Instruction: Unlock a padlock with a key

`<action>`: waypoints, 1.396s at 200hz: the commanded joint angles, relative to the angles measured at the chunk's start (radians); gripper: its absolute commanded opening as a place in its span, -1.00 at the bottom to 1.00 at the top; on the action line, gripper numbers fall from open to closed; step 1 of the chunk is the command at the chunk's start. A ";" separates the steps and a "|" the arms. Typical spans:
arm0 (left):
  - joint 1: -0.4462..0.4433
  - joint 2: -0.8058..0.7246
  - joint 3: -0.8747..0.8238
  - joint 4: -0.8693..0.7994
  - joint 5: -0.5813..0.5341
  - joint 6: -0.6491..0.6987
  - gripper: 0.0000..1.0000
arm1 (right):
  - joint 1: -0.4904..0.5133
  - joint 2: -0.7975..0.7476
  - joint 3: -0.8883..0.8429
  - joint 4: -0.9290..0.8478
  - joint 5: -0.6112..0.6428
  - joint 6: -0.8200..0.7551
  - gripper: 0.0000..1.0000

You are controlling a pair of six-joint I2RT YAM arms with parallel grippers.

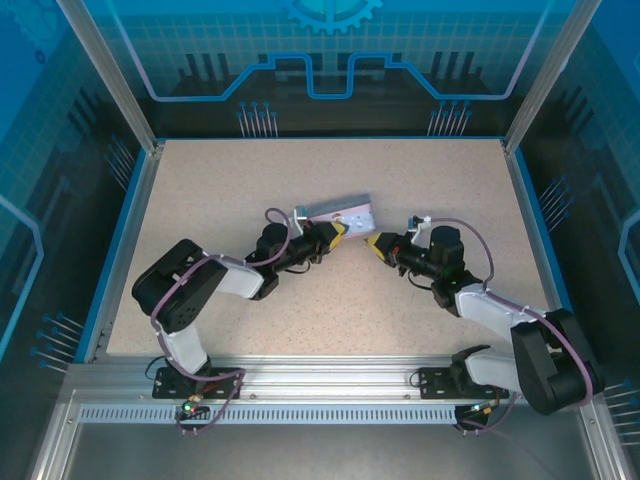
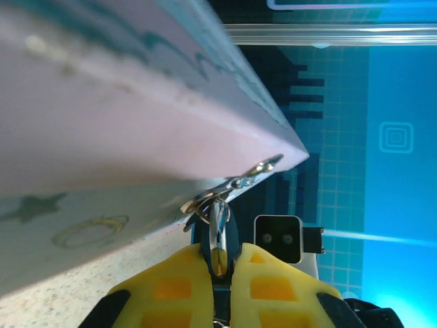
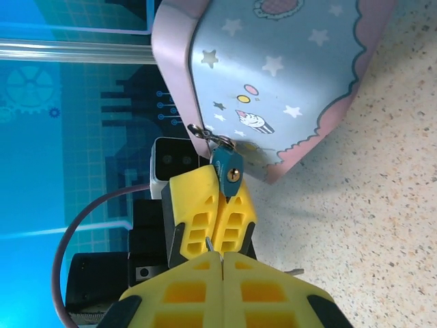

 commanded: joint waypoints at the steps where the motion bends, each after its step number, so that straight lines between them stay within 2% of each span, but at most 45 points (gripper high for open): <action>1: 0.008 -0.038 0.027 -0.009 -0.002 -0.030 -1.00 | 0.002 -0.012 -0.007 -0.022 0.034 0.026 -1.00; 52: 0.011 -0.065 0.027 -0.065 0.008 -0.015 -1.00 | 0.023 0.008 0.008 -0.021 0.049 0.042 -1.00; 136: 0.016 -0.076 0.003 -0.021 0.014 -0.047 -1.00 | 0.069 0.082 0.035 0.063 0.096 0.081 -1.00; 279: 0.017 -0.082 0.006 -0.017 0.015 -0.049 -1.00 | 0.093 0.161 0.088 0.141 0.140 0.144 -1.00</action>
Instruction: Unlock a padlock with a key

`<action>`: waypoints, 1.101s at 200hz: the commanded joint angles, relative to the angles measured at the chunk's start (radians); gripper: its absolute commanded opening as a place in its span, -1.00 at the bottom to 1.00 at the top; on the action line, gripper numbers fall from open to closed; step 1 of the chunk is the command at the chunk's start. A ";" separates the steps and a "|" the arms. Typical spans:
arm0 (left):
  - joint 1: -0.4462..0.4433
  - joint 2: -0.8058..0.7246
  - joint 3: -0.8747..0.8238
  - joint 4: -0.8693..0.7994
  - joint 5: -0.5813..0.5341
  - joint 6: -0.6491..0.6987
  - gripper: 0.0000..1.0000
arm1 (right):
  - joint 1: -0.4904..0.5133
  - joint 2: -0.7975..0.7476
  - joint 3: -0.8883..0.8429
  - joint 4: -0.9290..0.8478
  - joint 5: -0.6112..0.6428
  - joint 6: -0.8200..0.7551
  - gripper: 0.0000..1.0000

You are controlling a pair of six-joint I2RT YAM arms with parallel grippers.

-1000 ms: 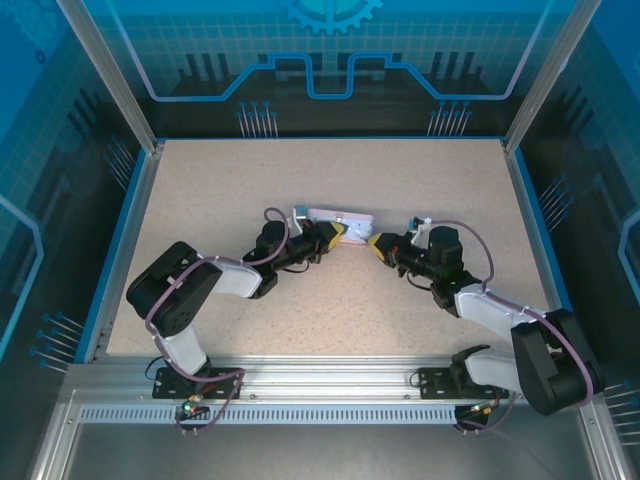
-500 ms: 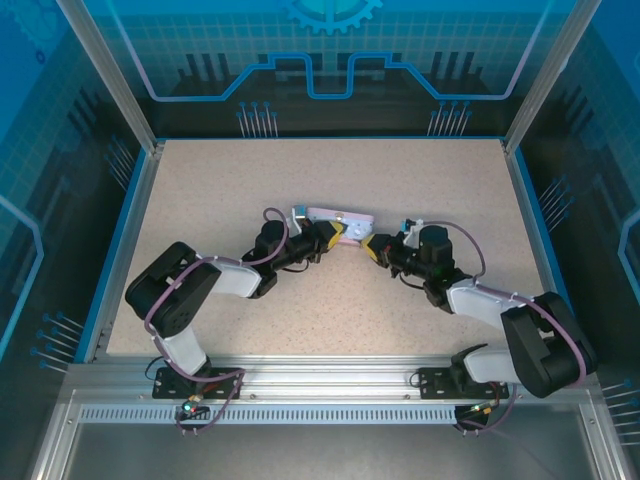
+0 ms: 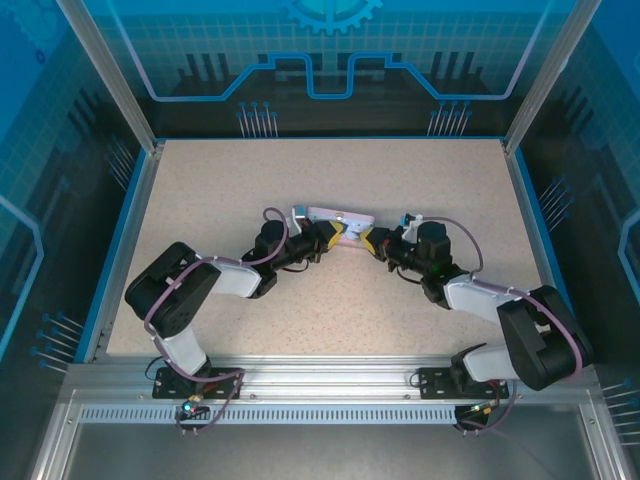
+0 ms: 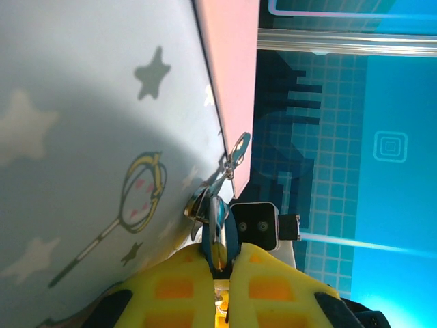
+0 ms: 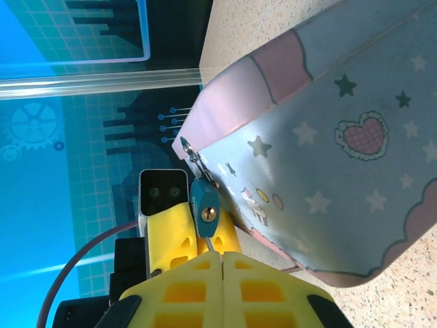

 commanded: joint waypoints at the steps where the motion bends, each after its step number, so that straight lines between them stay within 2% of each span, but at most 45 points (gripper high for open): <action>1: 0.009 -0.045 0.002 0.054 0.013 -0.019 -1.00 | 0.022 0.019 0.032 0.054 0.026 0.022 -1.00; 220: 0.008 -0.054 -0.009 0.052 0.009 -0.016 -1.00 | 0.057 0.071 0.042 0.078 0.080 0.058 -1.00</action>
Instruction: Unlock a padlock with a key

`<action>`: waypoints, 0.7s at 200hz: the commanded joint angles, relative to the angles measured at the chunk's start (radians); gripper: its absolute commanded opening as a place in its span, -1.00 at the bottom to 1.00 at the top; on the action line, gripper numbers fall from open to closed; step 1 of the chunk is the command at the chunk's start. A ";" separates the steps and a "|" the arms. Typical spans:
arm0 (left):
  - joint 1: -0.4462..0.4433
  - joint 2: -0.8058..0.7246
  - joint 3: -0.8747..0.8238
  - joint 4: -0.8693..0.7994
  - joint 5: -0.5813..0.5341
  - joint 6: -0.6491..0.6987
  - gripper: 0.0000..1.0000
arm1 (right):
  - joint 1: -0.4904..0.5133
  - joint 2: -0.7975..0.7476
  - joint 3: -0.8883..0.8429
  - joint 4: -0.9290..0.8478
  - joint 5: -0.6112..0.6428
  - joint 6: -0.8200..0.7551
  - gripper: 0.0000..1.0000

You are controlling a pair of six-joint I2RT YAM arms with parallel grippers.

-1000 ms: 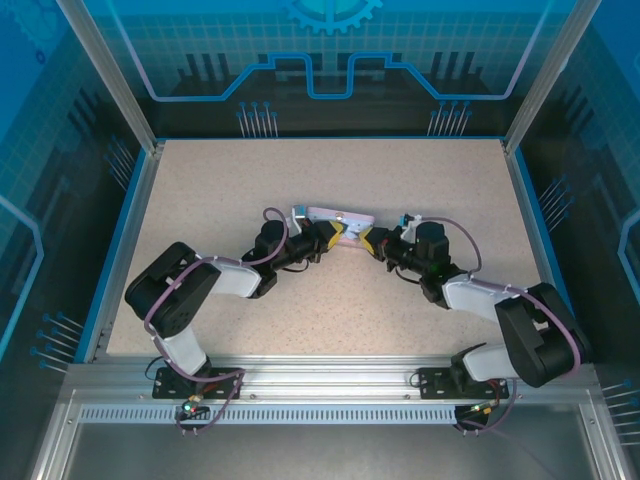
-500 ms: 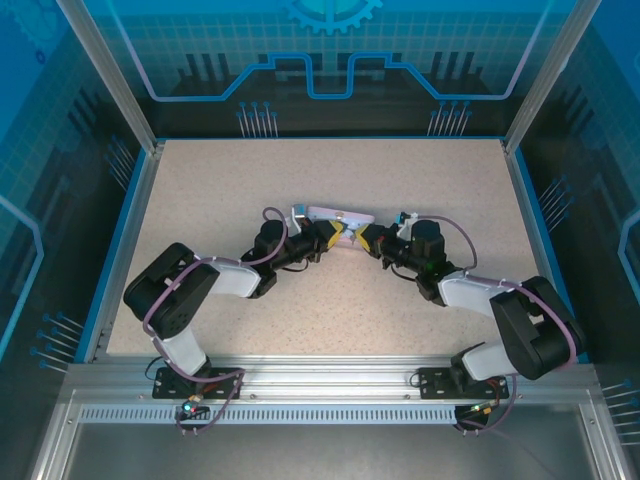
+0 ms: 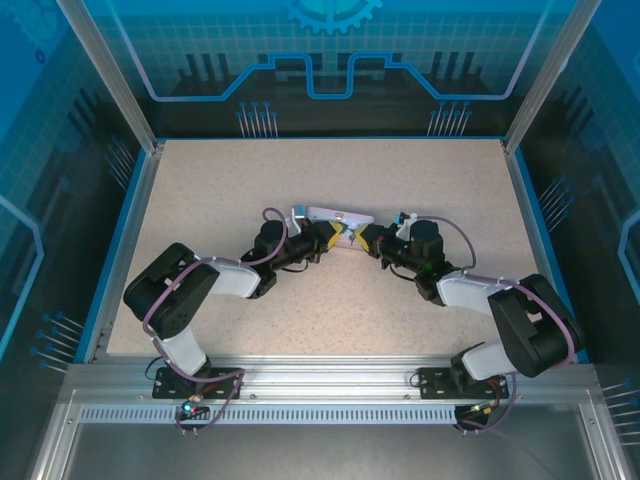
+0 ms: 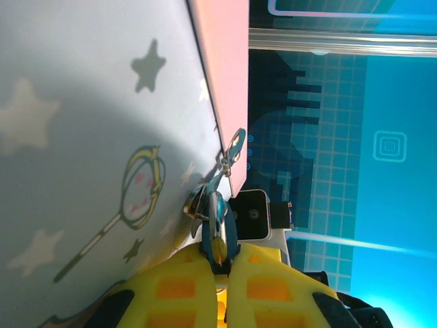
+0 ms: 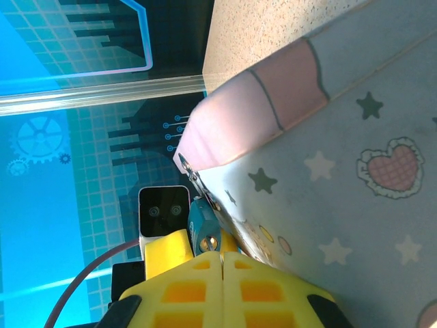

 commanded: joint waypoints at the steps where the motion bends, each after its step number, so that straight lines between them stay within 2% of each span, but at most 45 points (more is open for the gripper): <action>1: 0.008 -0.045 -0.004 0.060 0.009 -0.017 -1.00 | 0.019 0.002 0.014 0.014 0.032 0.005 -1.00; 85: 0.010 -0.045 -0.008 0.065 0.006 -0.021 -1.00 | 0.055 -0.048 -0.011 -0.062 0.111 0.006 -1.00; 140: 0.010 -0.045 -0.018 0.072 0.008 -0.025 -1.00 | 0.084 -0.036 -0.019 -0.026 0.175 0.024 -1.00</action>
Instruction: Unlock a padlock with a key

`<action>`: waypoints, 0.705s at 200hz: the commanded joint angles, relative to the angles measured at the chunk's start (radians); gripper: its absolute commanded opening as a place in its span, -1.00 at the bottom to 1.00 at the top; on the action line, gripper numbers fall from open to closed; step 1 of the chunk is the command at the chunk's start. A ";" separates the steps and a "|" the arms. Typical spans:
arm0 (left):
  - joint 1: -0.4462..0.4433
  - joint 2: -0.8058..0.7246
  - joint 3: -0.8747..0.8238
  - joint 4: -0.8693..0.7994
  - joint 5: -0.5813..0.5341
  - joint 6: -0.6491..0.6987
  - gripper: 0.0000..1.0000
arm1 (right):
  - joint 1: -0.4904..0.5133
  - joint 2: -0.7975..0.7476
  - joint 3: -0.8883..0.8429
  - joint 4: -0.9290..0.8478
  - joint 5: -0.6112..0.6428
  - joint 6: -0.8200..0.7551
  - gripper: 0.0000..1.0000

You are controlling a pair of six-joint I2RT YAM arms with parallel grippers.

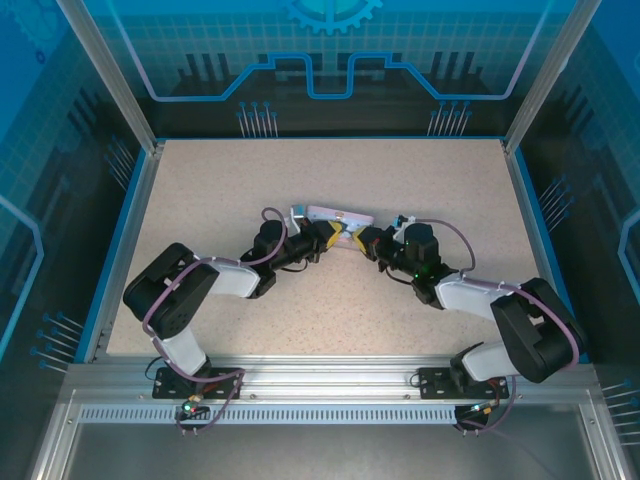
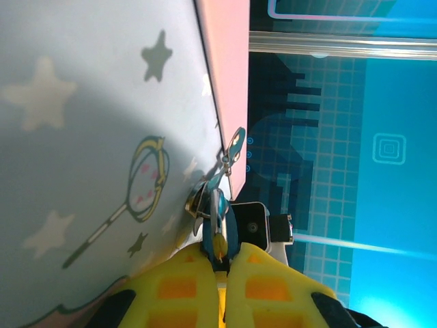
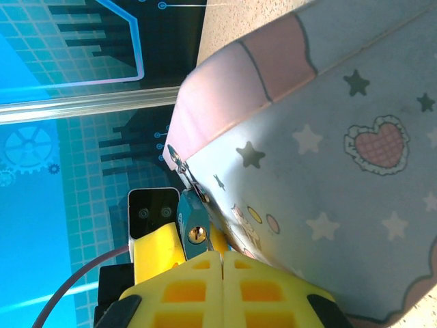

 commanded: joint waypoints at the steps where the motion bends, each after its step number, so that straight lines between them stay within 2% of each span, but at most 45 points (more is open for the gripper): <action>1: 0.007 -0.043 -0.015 0.071 0.009 -0.025 -1.00 | 0.020 -0.008 -0.016 0.020 0.059 0.019 -1.00; 65: 0.008 -0.041 -0.024 0.074 0.012 -0.026 -1.00 | 0.021 -0.051 -0.035 0.003 0.104 0.018 -1.00; 141: 0.009 -0.028 -0.022 0.095 0.017 -0.037 -1.00 | 0.039 -0.007 -0.001 0.015 0.098 0.019 -1.00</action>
